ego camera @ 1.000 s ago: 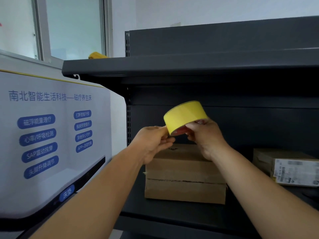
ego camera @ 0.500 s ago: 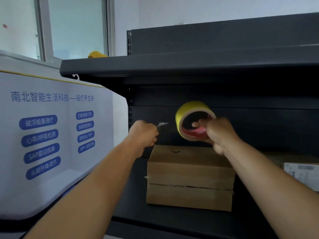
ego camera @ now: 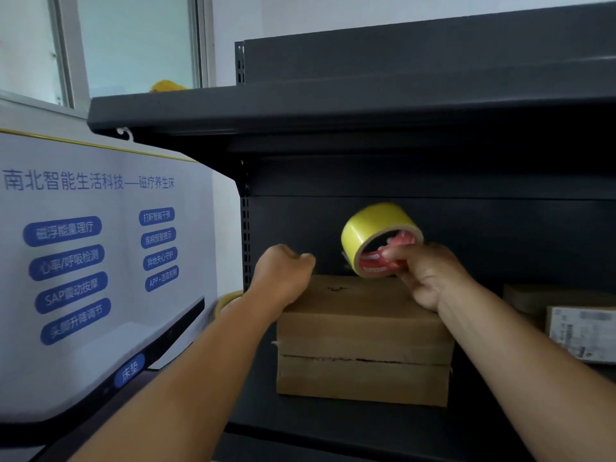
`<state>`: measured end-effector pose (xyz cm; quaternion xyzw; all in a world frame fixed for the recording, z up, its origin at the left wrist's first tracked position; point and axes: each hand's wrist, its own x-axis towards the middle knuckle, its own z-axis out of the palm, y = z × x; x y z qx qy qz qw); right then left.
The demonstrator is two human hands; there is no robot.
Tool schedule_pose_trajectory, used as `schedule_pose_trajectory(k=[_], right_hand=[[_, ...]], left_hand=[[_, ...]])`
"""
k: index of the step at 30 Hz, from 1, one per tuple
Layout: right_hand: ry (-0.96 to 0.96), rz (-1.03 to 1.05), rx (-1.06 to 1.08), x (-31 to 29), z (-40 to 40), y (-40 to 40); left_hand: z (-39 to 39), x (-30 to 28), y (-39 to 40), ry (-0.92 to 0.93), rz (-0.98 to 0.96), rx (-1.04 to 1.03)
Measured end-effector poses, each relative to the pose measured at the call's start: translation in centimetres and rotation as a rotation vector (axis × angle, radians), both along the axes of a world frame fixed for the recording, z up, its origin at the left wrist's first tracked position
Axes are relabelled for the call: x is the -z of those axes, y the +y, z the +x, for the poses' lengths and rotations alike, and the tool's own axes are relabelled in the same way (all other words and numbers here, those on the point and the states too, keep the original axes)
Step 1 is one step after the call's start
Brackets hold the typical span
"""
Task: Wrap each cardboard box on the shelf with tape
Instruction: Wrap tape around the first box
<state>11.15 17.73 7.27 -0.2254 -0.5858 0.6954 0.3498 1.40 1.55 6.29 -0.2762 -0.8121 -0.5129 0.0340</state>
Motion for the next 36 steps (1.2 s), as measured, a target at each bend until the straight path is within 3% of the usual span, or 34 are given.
schedule_pose_trajectory(k=[9,20,27,36], right_hand=[[-0.048,0.059,-0.013,-0.1,-0.1,-0.2],[-0.134,0.246,0.073,0.7,-0.7,-0.7],[-0.105,0.21,0.222,-0.2,0.0,-0.9],[-0.158,0.25,0.251,-0.1,0.2,-1.0]], left_hand=[[0.1,0.7,0.2,0.129,-0.046,-0.045],[-0.3,0.9,0.6,0.147,-0.096,-0.057],[-0.7,1.0,0.4,0.119,-0.148,-0.056],[-1.1,1.5,0.8,0.123,-0.128,-0.088]])
